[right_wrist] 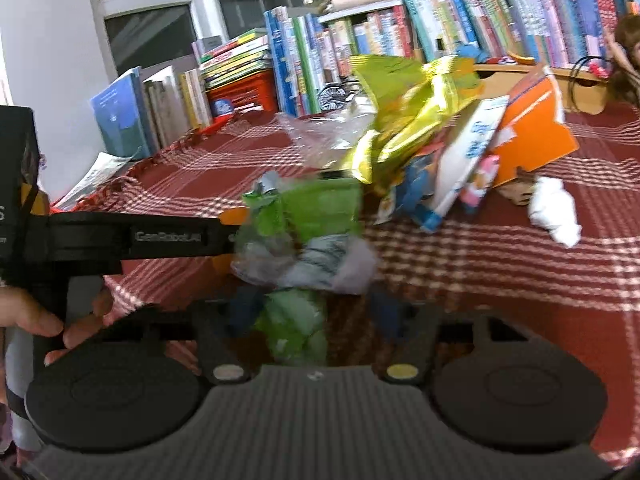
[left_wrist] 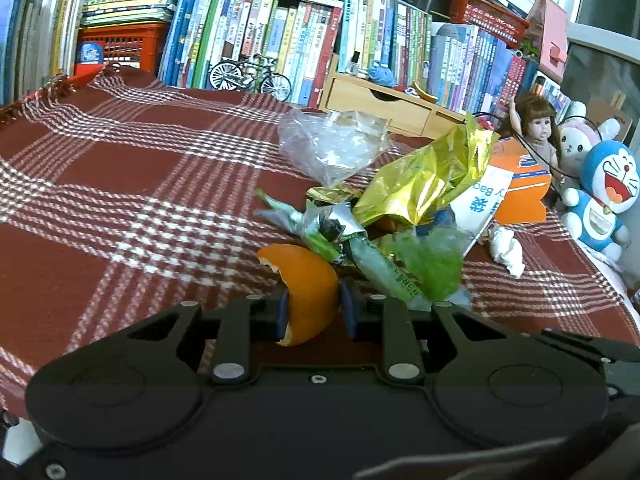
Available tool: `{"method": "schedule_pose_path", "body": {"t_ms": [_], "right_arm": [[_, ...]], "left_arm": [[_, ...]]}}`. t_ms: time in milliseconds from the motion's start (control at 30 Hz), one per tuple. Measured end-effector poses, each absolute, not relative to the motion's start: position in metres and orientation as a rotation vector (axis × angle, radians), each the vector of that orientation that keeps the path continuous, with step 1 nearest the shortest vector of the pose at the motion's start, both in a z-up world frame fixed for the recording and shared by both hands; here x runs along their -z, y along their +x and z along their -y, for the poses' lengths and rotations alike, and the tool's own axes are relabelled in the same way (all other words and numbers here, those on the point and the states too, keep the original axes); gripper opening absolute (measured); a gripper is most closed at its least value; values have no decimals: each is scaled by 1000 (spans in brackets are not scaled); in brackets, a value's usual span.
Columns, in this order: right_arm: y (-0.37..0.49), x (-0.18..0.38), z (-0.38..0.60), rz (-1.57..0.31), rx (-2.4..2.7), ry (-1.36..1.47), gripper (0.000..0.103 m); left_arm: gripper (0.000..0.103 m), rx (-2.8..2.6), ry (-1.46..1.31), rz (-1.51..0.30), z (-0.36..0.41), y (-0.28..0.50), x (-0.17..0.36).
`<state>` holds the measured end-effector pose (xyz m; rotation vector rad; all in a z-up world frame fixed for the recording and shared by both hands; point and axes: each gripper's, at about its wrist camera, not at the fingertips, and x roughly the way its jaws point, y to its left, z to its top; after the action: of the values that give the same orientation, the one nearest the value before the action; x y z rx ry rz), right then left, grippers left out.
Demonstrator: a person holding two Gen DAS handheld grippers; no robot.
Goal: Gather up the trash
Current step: 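Grasp the orange peel with the left tool while the right tool grasps the green wrapper, then carry both items down to the black bin and open both tools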
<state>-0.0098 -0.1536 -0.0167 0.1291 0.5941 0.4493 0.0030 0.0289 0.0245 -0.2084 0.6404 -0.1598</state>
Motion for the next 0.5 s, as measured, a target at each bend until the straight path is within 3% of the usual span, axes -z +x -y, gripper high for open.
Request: {"method": "schedule_pose_path", "body": {"t_ms": [67, 500], "right_arm": [[-14, 13, 152, -573, -428, 107, 37], [-26, -1, 184, -513, -77, -73, 38]], "left_arm": [[24, 149, -195, -640, -31, 1, -25], [24, 106, -199, -622, -45, -11, -38]]}}
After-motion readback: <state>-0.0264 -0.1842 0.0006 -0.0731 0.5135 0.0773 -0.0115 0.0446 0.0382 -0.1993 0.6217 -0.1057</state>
